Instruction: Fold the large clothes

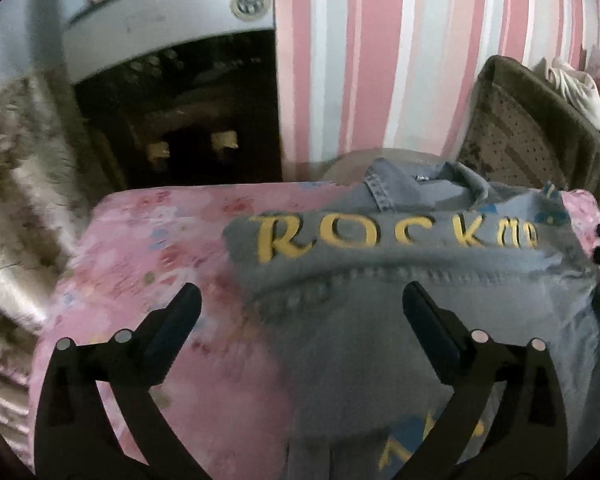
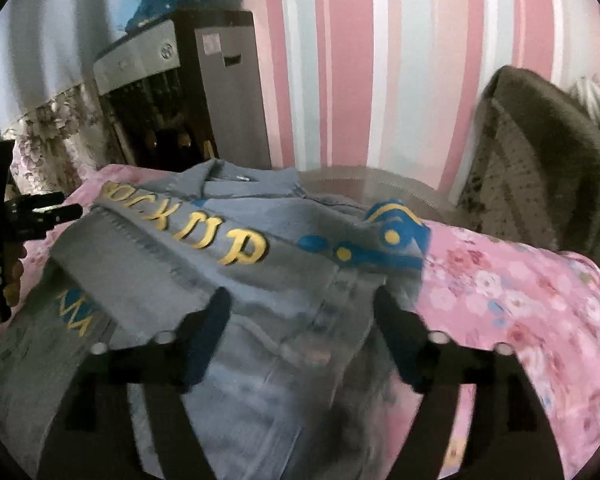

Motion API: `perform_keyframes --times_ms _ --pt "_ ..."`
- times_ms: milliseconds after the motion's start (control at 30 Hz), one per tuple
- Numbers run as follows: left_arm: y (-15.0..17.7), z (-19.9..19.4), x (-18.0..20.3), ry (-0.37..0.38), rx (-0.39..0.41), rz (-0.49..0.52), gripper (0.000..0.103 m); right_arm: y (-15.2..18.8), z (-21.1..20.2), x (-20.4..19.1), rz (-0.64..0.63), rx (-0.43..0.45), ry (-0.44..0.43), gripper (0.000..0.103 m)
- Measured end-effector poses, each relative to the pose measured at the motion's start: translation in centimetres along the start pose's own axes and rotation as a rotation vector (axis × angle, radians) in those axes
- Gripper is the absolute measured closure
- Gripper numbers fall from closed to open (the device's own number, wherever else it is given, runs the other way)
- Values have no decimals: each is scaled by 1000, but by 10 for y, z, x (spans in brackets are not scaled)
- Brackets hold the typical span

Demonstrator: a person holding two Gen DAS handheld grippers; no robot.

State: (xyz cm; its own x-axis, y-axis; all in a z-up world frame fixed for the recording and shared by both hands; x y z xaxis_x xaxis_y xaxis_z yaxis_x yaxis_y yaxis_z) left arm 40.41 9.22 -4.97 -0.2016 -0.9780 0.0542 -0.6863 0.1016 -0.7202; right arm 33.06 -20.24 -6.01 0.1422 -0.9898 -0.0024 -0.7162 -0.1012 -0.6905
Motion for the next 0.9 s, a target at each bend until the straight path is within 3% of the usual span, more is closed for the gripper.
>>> perform_keyframes --times_ms 33,100,267,467,633,800,900 --pt "5 -10 4 -18 20 14 3 3 -6 0 4 5 -2 24" --pt "17 -32 13 -29 44 52 3 12 -19 -1 17 13 4 12" --pt "49 -71 32 17 33 61 3 35 -58 -7 17 39 58 5" --pt "80 -110 40 32 47 20 3 61 -105 -20 57 102 90 5" --pt "107 -133 48 49 58 11 3 85 -139 -23 89 161 229 3" --pt "138 -155 46 113 46 -45 3 109 -156 -28 75 143 207 3" --pt "155 -161 43 67 32 -62 3 119 -165 -30 78 137 197 3"
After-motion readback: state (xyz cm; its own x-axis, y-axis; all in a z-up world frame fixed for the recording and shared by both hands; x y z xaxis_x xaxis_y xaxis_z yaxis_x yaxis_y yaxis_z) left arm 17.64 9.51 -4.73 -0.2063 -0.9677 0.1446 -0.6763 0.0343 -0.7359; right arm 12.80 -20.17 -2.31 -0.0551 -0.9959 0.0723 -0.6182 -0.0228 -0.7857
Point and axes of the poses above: each gripper's, at about its wrist camera, not at the fingertips, and z roughly the way its jaws point, x to its right, y to its underside, the point moved 6 cm from there along z, roughly the way its jaws point, and after that the axes turned 8 degrees about y, right-handed, at the moved point
